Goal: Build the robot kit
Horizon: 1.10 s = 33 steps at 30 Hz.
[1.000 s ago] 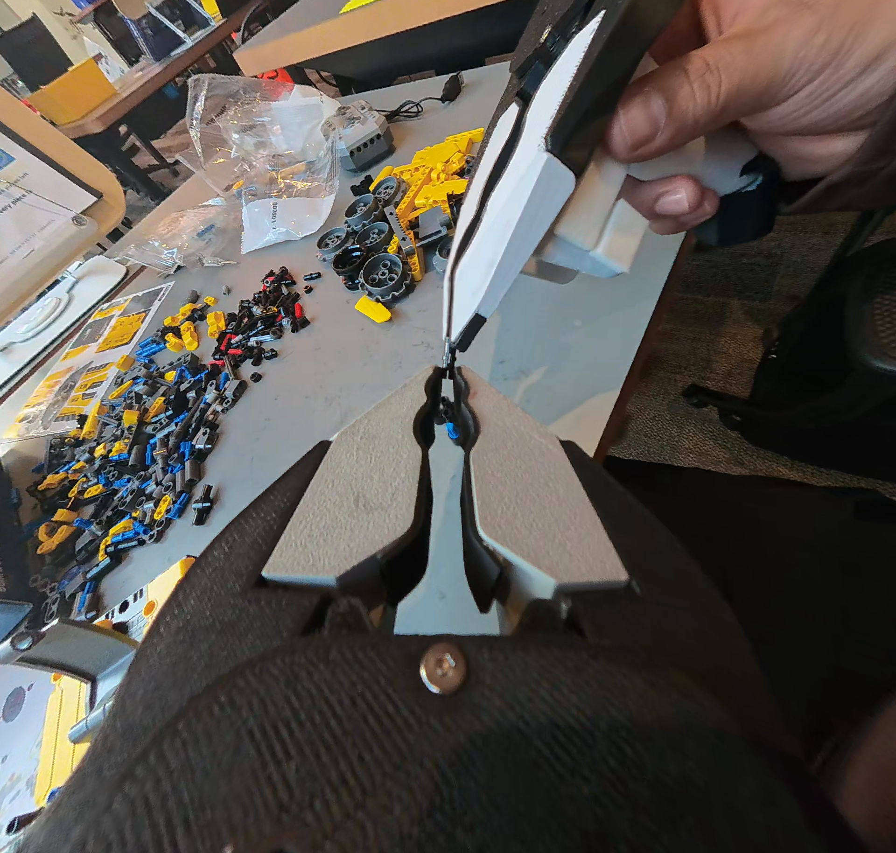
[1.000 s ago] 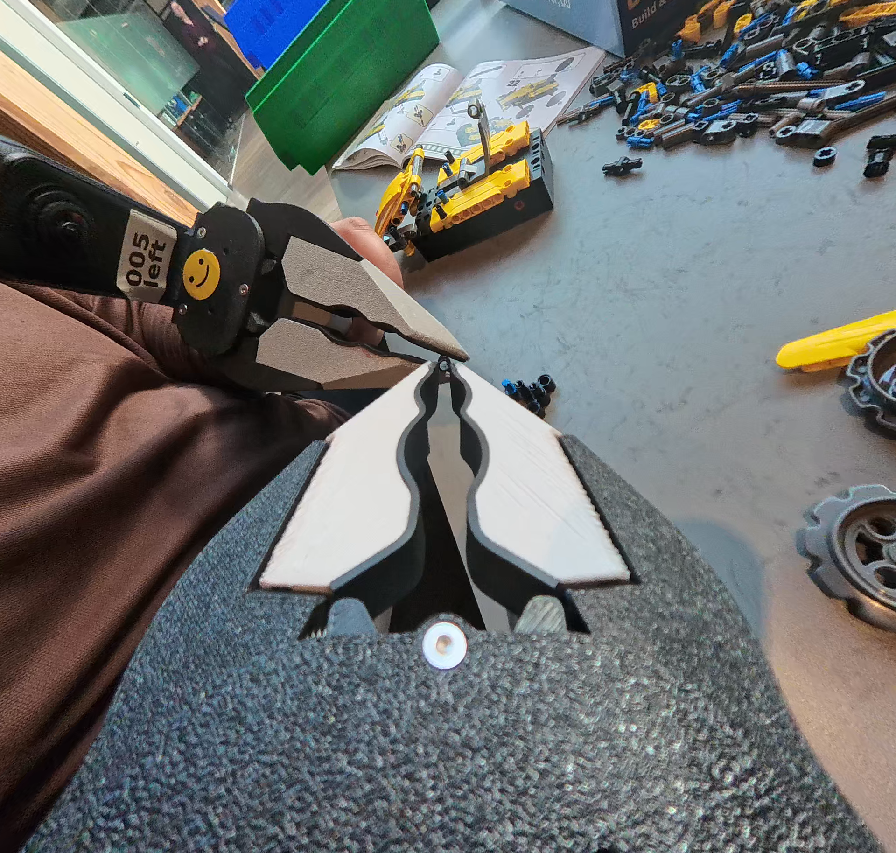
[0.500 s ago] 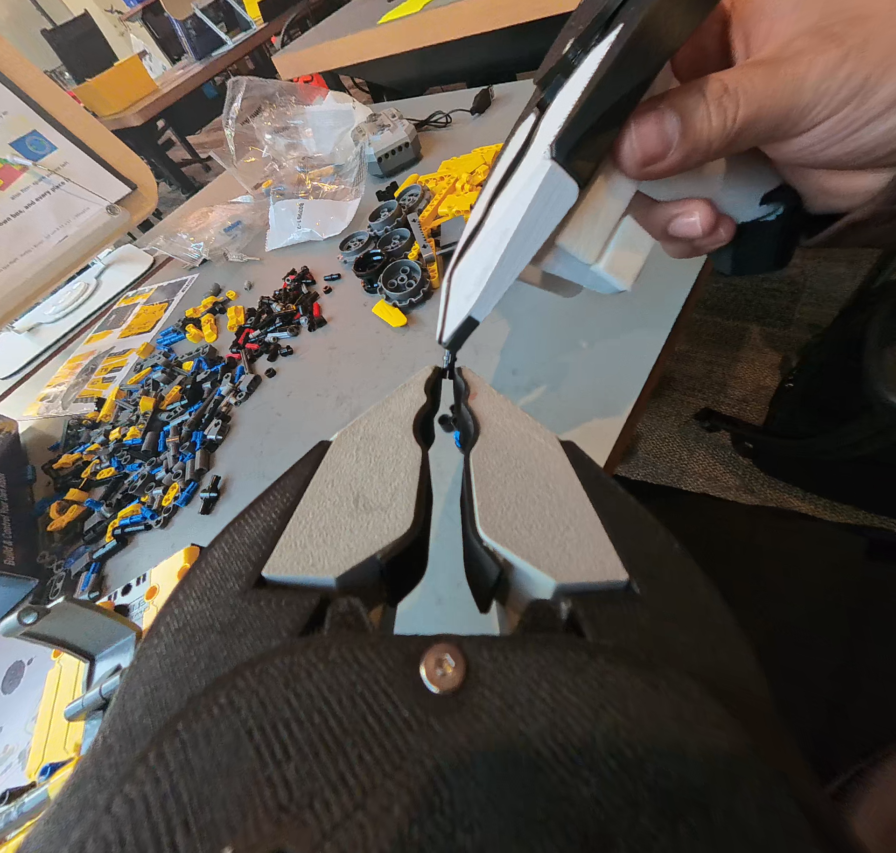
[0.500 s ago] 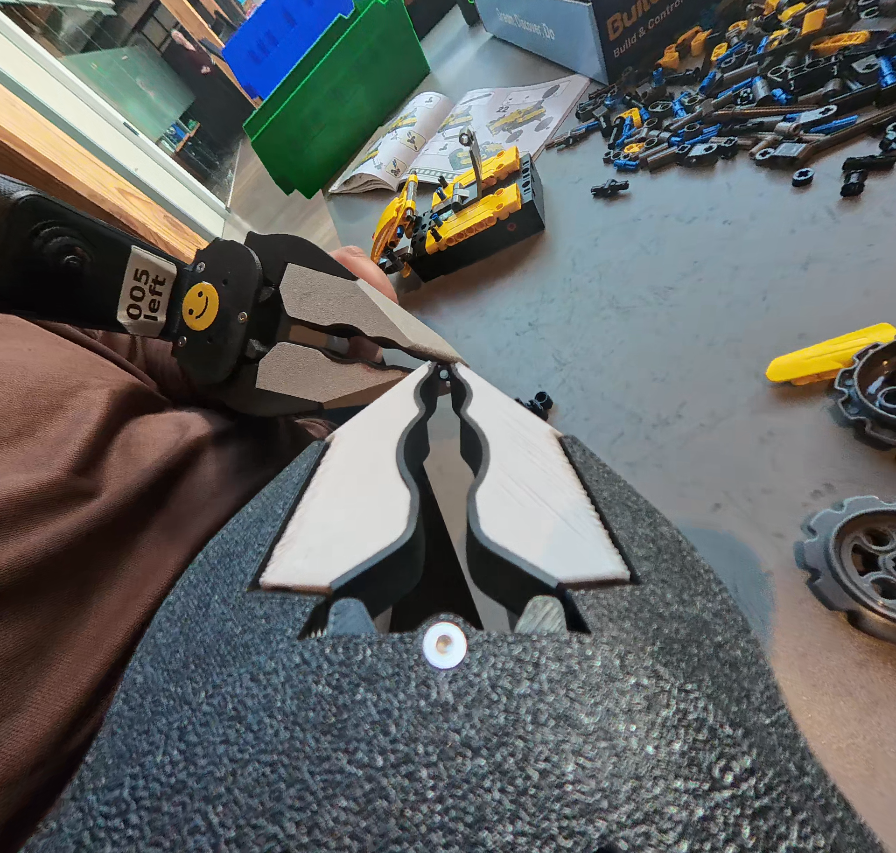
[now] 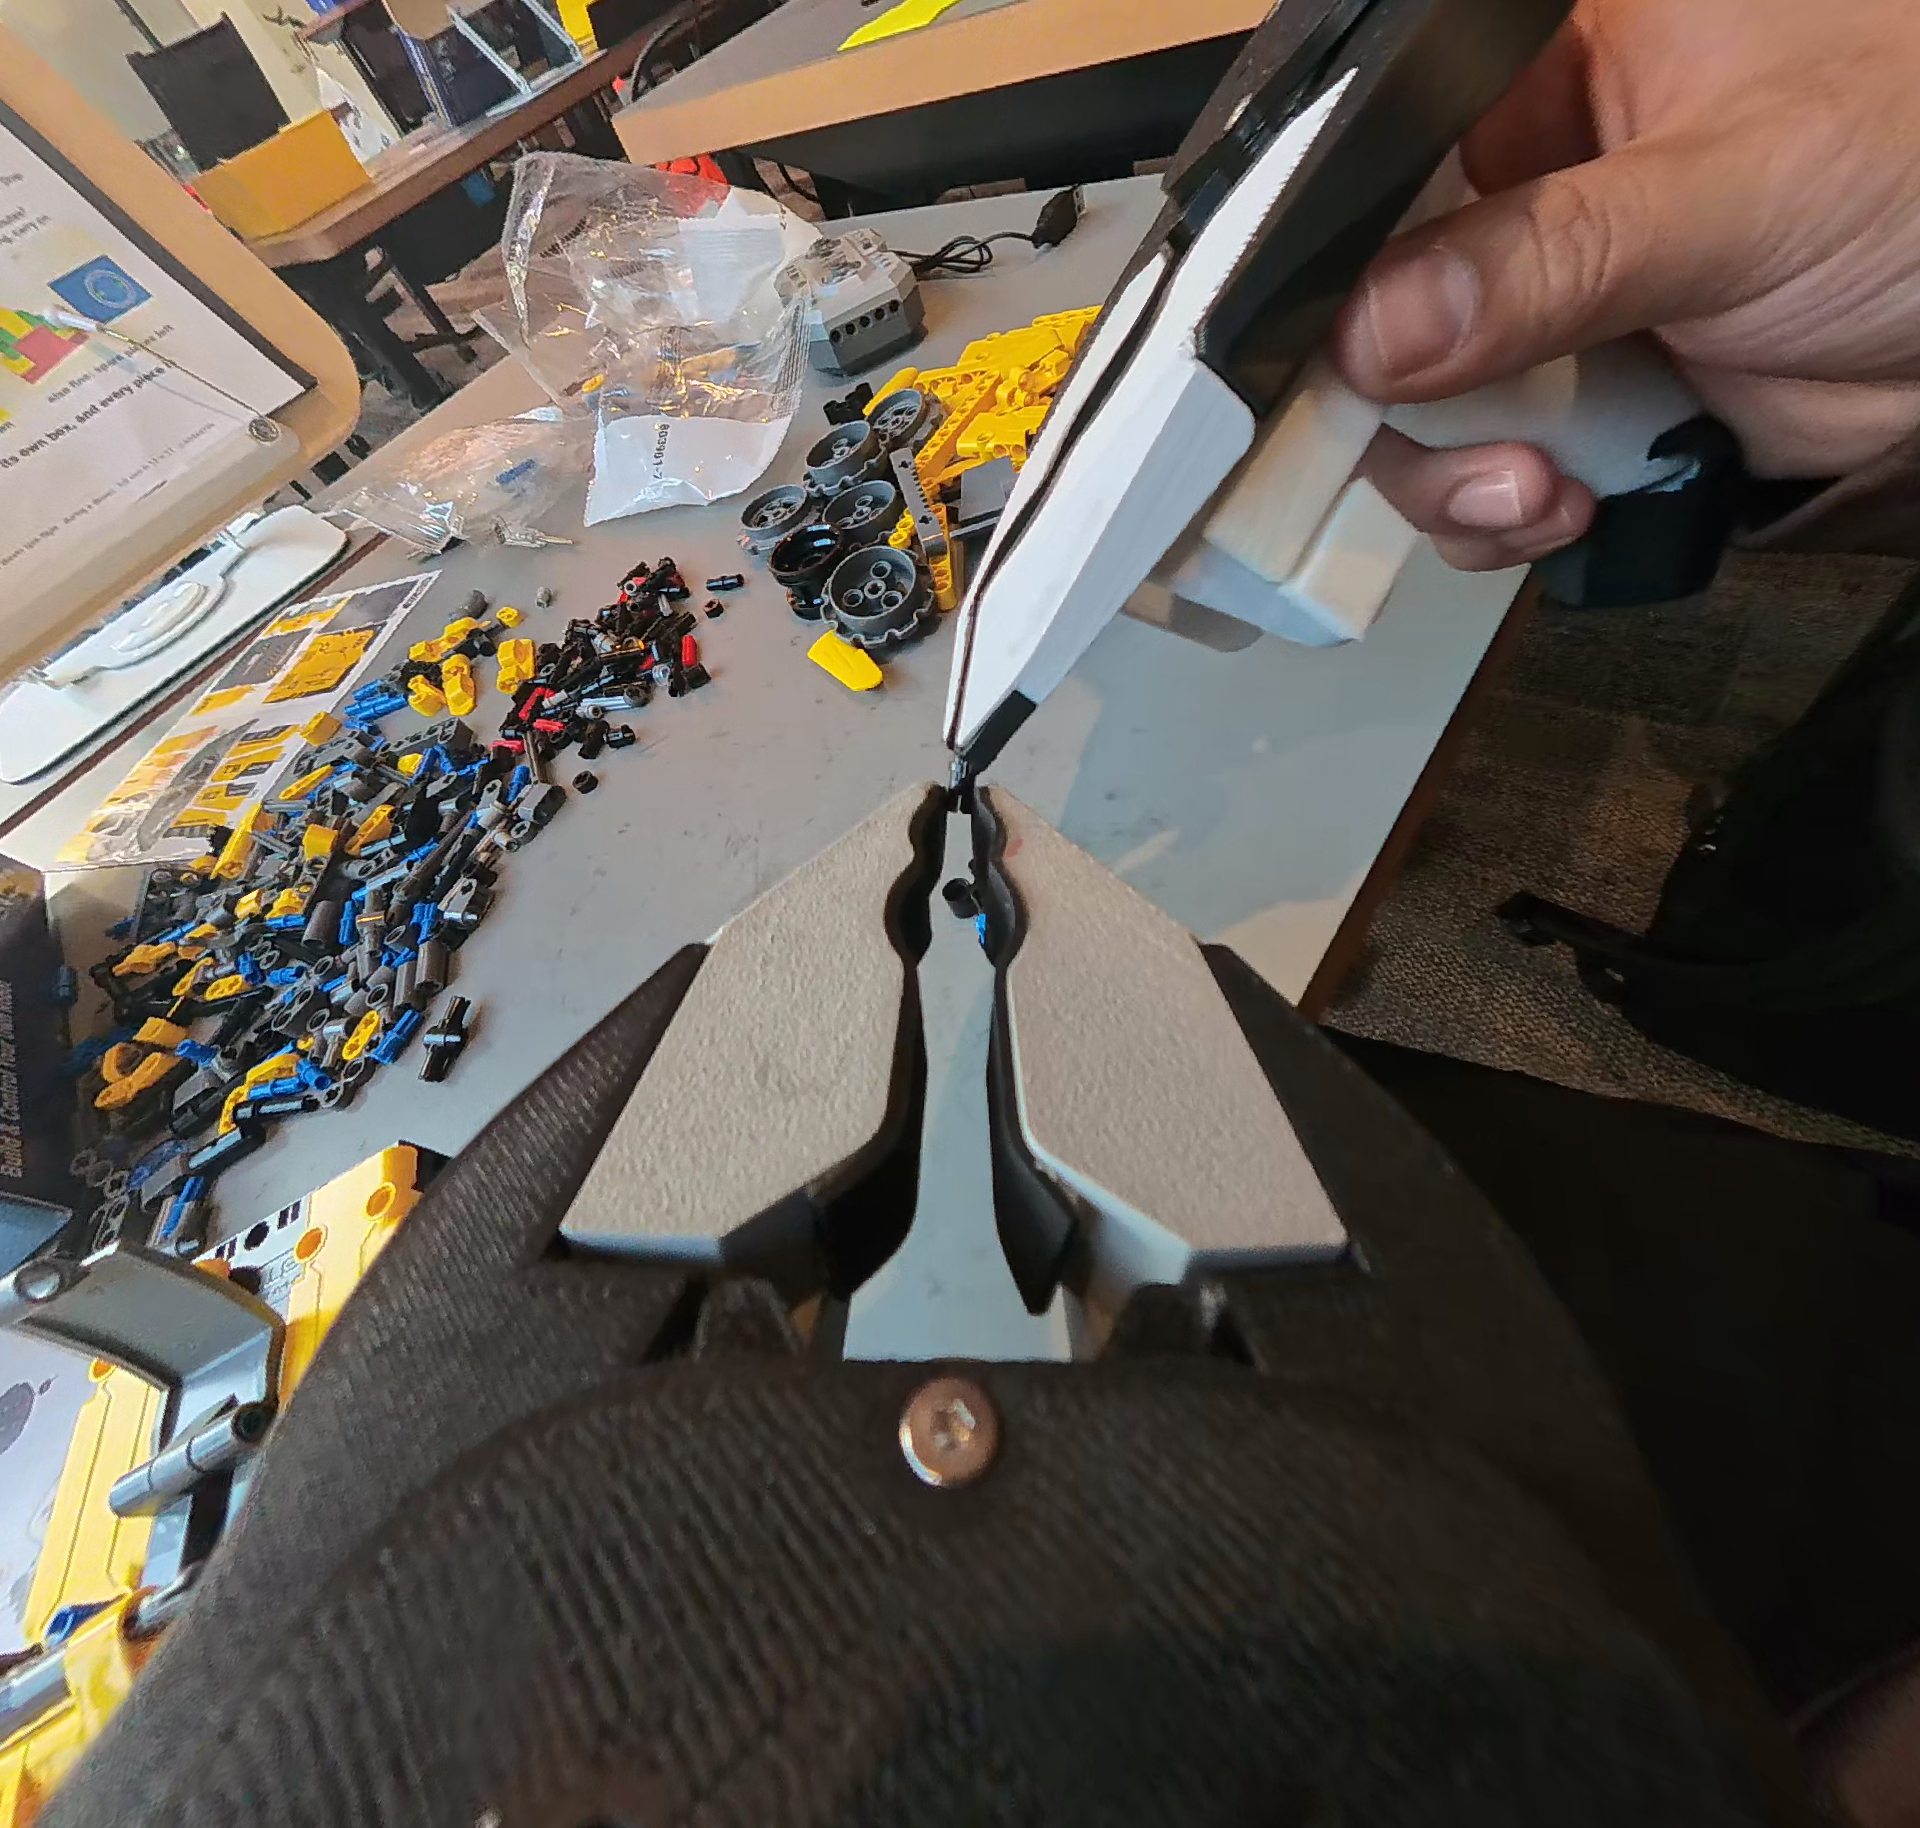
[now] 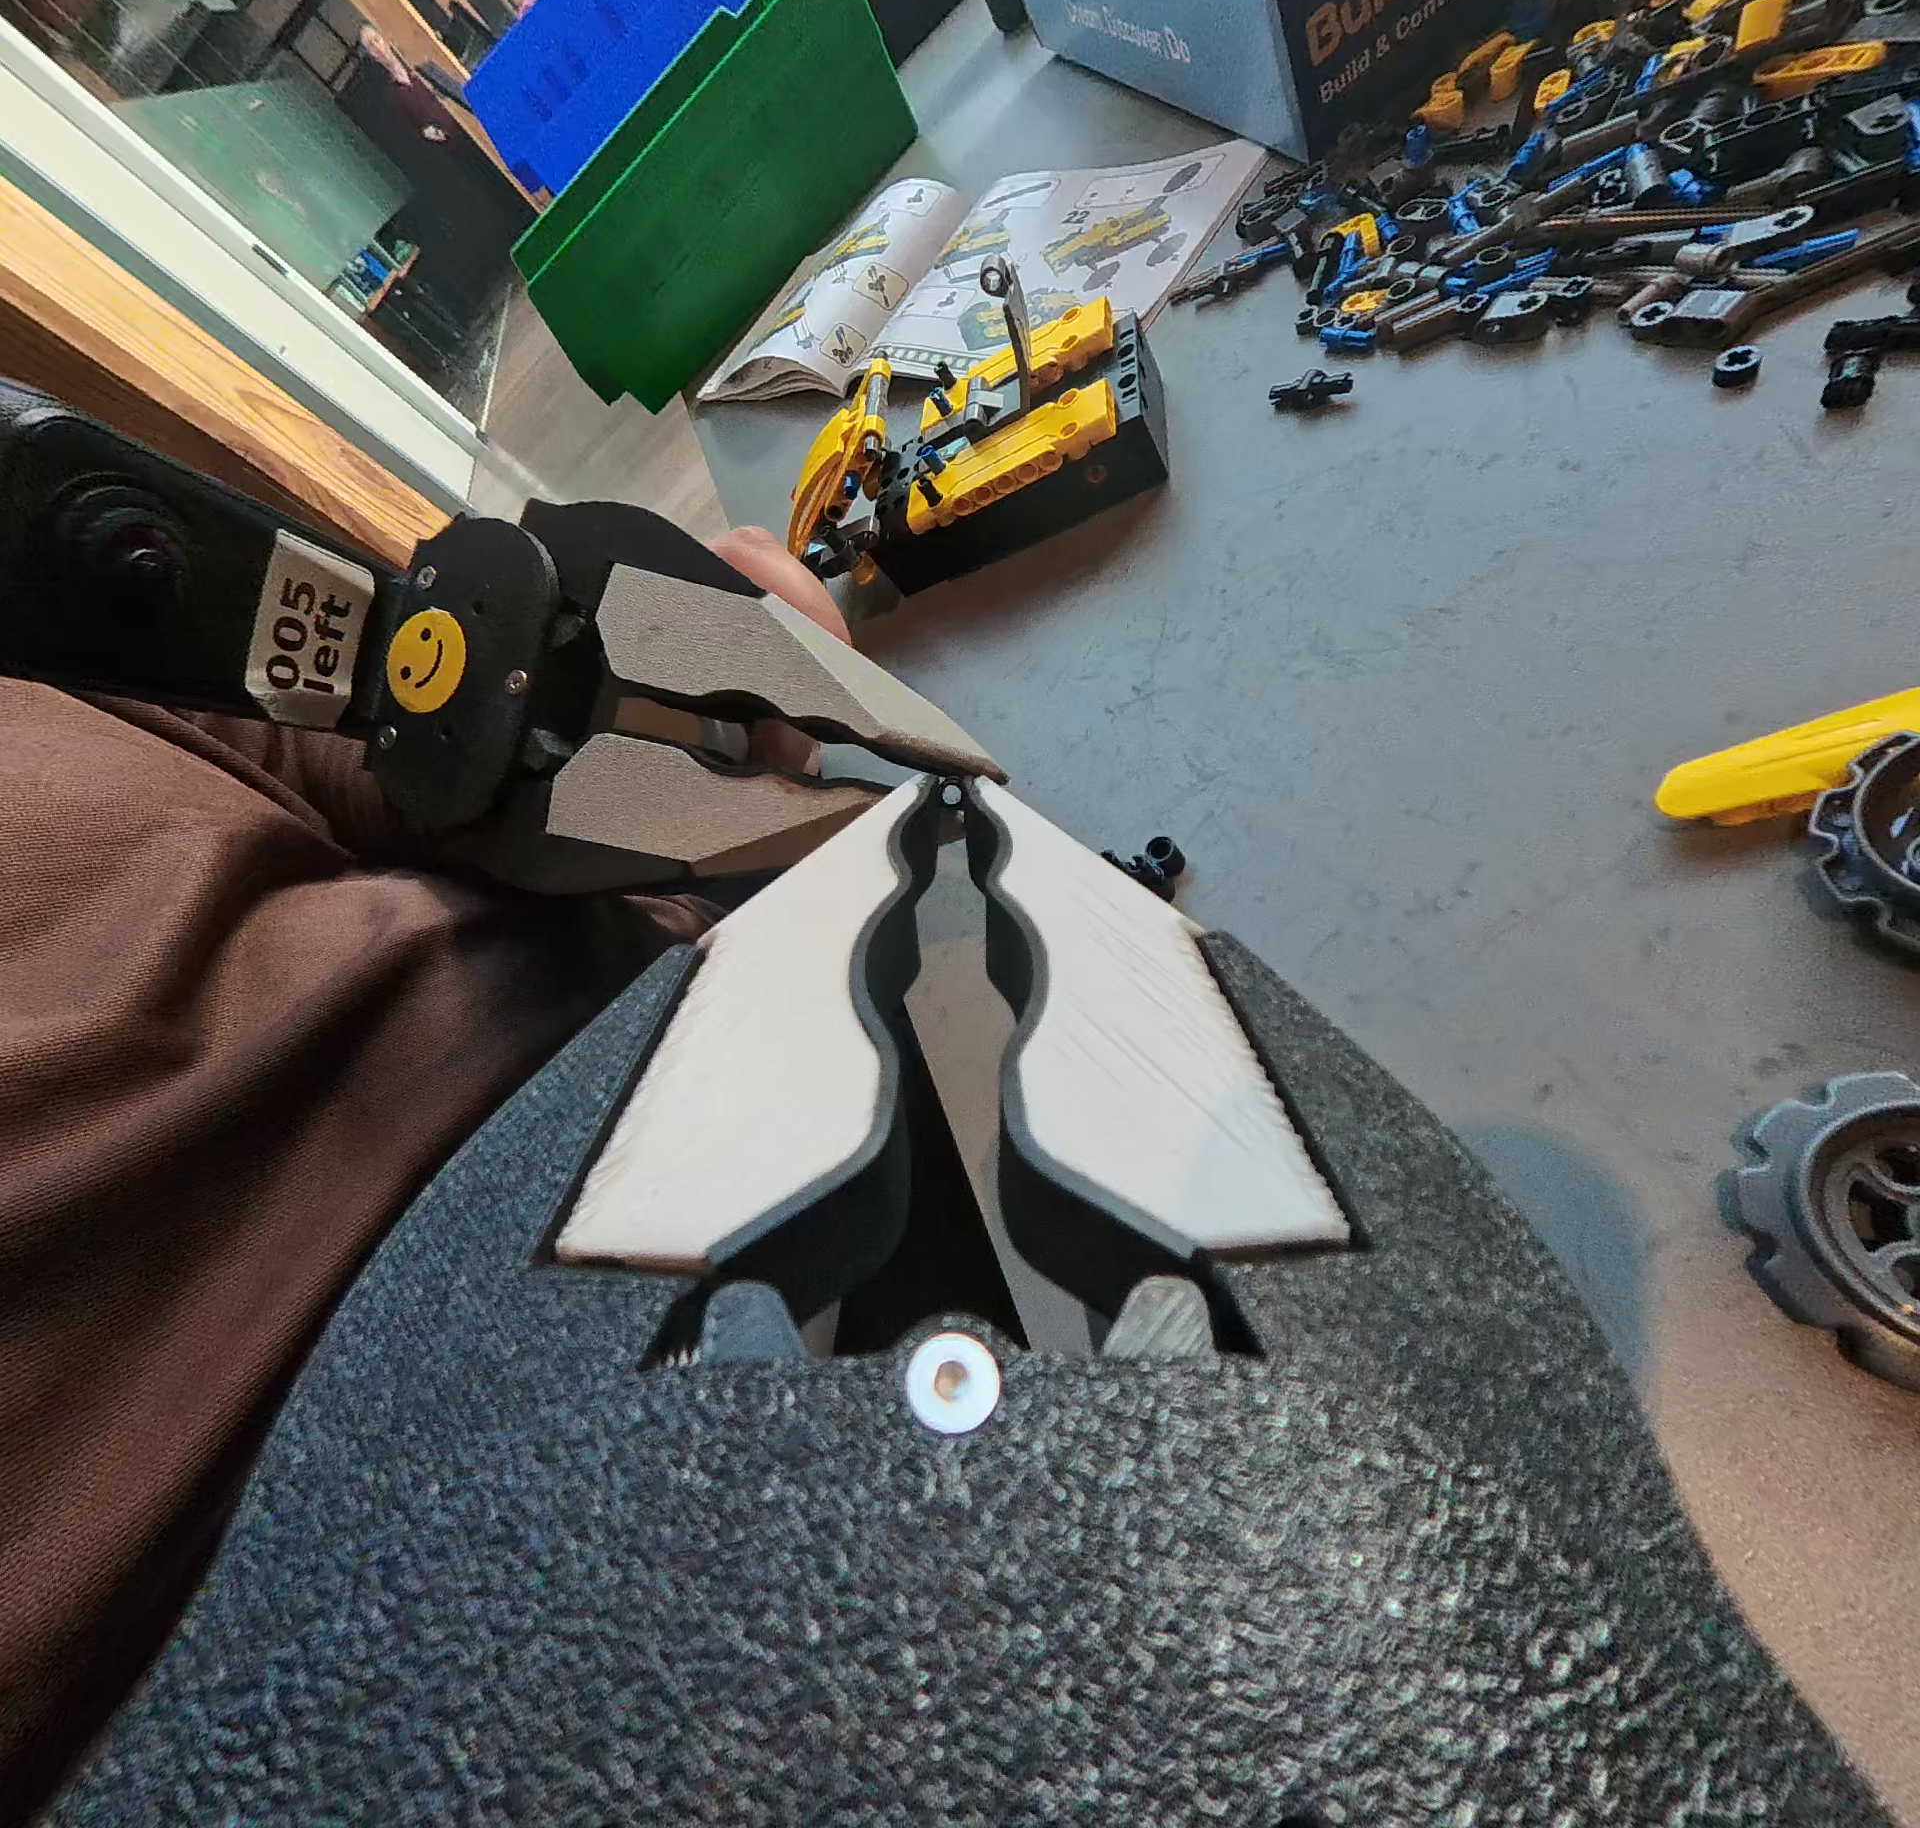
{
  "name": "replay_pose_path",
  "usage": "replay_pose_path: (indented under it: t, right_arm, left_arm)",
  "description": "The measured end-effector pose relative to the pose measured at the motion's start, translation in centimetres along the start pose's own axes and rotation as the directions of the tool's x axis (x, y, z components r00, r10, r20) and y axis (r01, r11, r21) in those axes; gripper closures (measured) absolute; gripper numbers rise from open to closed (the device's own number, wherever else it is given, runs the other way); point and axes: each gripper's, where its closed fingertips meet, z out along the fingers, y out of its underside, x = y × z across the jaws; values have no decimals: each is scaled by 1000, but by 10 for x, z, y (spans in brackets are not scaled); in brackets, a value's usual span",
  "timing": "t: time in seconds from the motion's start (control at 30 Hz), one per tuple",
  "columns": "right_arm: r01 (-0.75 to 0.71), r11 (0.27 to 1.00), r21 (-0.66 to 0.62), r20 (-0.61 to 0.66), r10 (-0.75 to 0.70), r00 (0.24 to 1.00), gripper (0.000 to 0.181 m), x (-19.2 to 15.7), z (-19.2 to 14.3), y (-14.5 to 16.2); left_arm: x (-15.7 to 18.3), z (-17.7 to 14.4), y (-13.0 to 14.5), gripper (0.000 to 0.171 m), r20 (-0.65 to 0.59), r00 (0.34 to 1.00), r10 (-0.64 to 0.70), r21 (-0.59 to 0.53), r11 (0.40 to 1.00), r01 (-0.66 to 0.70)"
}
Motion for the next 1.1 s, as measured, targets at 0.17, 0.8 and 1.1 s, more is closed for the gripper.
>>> replay_pose_path:
  t: [0.17,0.8,1.1]
  right_arm:
    - [-3,1000,3,-2,3,1000,180,0,-1,0]
    - [-19,1000,4,-2,19,1000,180,2,1,1]
    - [-35,999,6,-1,35,999,180,3,4,2]
  left_arm:
    - [0,0,-1,170,6,1000,-4,6,1000,4]
    - [-1,1,2,170,34,999,26,-2,1000,-26]
    - [-2,2,5,170,51,998,35,-21,999,-34]
